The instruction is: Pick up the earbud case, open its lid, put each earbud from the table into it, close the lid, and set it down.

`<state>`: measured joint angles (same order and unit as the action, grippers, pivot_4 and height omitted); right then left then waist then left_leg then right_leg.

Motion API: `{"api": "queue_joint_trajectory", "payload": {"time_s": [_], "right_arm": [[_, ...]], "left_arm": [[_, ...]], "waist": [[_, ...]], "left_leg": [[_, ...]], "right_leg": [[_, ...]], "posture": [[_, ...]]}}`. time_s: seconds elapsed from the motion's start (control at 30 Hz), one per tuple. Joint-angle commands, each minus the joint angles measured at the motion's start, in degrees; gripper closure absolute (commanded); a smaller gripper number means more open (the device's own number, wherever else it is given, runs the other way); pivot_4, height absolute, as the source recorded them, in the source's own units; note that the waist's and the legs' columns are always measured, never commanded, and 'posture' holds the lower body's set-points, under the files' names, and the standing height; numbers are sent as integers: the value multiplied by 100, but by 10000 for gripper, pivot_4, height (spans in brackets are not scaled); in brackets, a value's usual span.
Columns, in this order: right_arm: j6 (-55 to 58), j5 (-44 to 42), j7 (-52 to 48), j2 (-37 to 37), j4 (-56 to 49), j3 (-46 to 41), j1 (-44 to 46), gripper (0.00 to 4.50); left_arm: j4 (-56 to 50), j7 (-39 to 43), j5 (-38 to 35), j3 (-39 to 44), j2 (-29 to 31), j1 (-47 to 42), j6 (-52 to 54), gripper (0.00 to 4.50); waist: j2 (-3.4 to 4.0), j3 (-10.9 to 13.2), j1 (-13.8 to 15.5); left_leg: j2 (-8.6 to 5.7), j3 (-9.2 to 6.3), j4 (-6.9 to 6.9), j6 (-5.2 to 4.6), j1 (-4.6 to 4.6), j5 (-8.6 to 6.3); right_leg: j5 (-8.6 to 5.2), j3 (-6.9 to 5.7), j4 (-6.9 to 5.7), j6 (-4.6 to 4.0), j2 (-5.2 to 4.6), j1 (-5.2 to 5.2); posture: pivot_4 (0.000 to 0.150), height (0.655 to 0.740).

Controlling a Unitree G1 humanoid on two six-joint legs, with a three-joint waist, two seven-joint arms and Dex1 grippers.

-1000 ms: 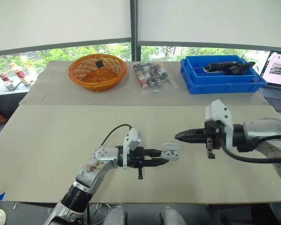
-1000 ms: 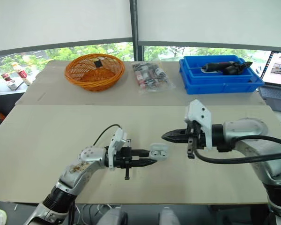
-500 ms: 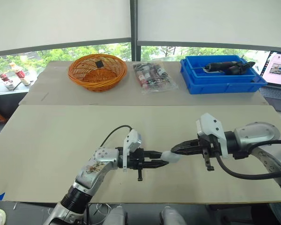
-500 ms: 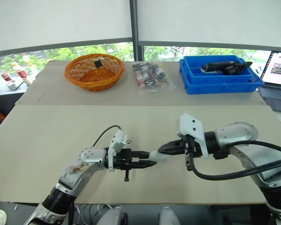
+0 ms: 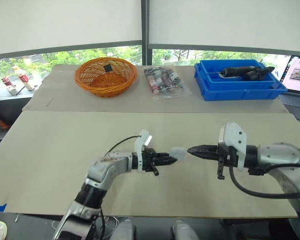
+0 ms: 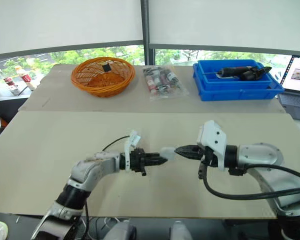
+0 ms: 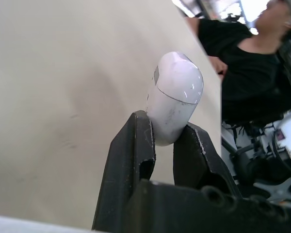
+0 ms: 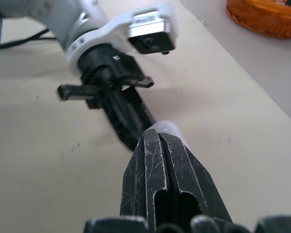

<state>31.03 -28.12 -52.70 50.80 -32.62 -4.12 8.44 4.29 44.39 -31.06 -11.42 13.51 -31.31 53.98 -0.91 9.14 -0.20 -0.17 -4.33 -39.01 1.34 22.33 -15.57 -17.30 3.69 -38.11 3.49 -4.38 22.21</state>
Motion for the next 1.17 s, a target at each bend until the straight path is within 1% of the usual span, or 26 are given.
{"api": "queue_joint_trajectory", "payload": {"time_s": [0.03,0.17,0.23,0.3,0.43,0.47,0.53,0.57,0.67,0.73,0.77,0.8,0.87,0.93,0.97,1.03,1.17], "right_arm": [[-31,210,219,84,-390,-105,-186,45000],[-132,389,311,75,-380,-109,-249,45000],[-102,409,322,86,-366,-130,-246,45000],[-95,429,303,97,-341,-140,-226,45000],[-176,458,120,210,-215,-141,-35,45000],[-223,445,58,236,-195,-144,-6,45000],[-220,418,-44,318,-130,-150,69,45000],[-294,503,-101,386,-67,-119,118,45000],[-491,586,-377,560,142,-55,265,36257],[-586,570,-606,697,271,-58,336,28991],[-666,593,-741,794,350,-66,357,26206],[-758,595,-902,897,447,-91,379,21808],[-971,634,-1237,1137,627,-122,427,15150],[-1214,624,-1588,1353,775,-178,440,8600],[-1300,615,-1686,1409,858,-196,466,5087],[-1455,629,-1815,1461,1000,-212,510,5087],[-1625,716,-1898,1429,1215,-149,593,5087]], "left_arm": [[616,-23,-200,227,-93,-460,692,39927],[1047,71,37,88,50,-697,820,39927],[1095,116,110,57,165,-705,815,29325],[970,213,160,4,365,-626,786,20208],[100,419,259,8,1158,-141,577,1926],[-65,428,268,15,1287,-50,511,855],[-560,561,467,-79,1738,235,19,855],[-823,603,535,14,1906,420,-349,855],[-1473,772,657,344,2262,880,-1402,0],[-1769,1012,771,455,2522,1131,-2026,0],[-1926,1237,739,541,2653,1281,-2328,0],[-2105,1352,675,633,2810,1410,-2365,0],[-2436,1526,750,752,3133,1685,-2635,0],[-2727,1583,915,855,3343,1967,-3052,0],[-2831,1613,893,876,3395,2048,-3093,0],[-2966,1590,876,904,3392,2141,-3180,0],[-2940,1567,860,821,3181,2027,-3427,0]], "waist": [[0,0,-25],[0,0,-64],[0,0,-68],[0,0,-67],[4,-3,-159],[5,-3,-190],[6,-4,-221],[6,-4,-226],[6,-3,-203],[3,-1,-166],[2,-1,-125],[2,-1,-77],[3,1,-46],[4,2,-38],[4,2,-39],[3,2,-40],[3,3,-45]], "left_leg": [[0,1,0,0,0,0],[1,1,0,1,-4,1],[1,0,2,1,-5,1],[2,-1,3,2,-5,1],[10,-5,11,3,-20,2],[10,-7,17,3,-28,2],[12,-13,25,3,-34,2],[13,-15,27,3,-34,2],[11,-17,28,3,-27,2],[8,-16,24,3,-17,2],[8,-16,21,3,-11,2],[8,-16,19,3,-8,2],[7,-14,15,3,-5,2],[7,-11,17,1,-7,0],[8,-9,17,0,-8,0],[10,-4,17,0,-9,0],[10,10,17,0,-8,0]], "right_leg": [[0,0,0,0,0,1],[0,1,-1,0,1,-1],[0,1,0,0,2,-2],[0,1,0,0,2,-2],[0,14,-4,-1,6,-5],[0,17,-5,-1,7,-7],[-1,19,-5,-1,8,-8],[-1,20,-3,-2,8,-7],[-1,21,3,-2,2,-2],[0,22,5,-1,-3,3],[-1,21,6,-1,-4,6],[0,19,7,-1,-6,6],[0,18,10,-1,-7,6],[0,18,11,-1,-9,4],[0,18,12,-1,-8,3],[0,17,10,-1,-6,2],[0,14,6,-1,-4,2]], "posture": [[1500,7400],[1500,7400],[1500,7400],[1500,7400],[1500,7400],[1500,7400],[1500,7400],[1500,7400],[1500,7400],[1500,7400],[1500,7400],[1500,7400],[1500,7400],[1500,7400],[1500,7400],[1500,7400],[1500,7400]]}}
